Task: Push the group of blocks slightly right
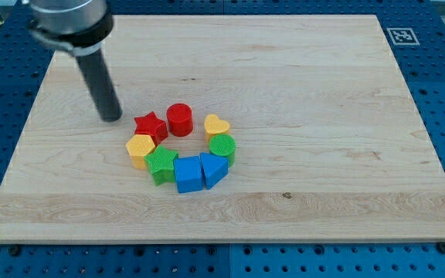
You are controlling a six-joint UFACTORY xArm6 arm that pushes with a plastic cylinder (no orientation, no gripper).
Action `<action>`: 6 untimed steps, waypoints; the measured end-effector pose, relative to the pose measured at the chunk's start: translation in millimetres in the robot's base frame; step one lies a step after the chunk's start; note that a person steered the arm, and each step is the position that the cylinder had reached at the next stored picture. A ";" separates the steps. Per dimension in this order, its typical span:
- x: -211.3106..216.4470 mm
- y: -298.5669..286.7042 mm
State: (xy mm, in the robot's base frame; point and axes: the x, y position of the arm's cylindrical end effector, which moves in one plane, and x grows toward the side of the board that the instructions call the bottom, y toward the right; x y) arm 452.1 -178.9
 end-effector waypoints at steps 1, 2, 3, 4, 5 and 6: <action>38.4 -0.3; 80.0 0.5; 95.1 15.1; 95.1 39.3; 95.1 65.8; 95.8 90.5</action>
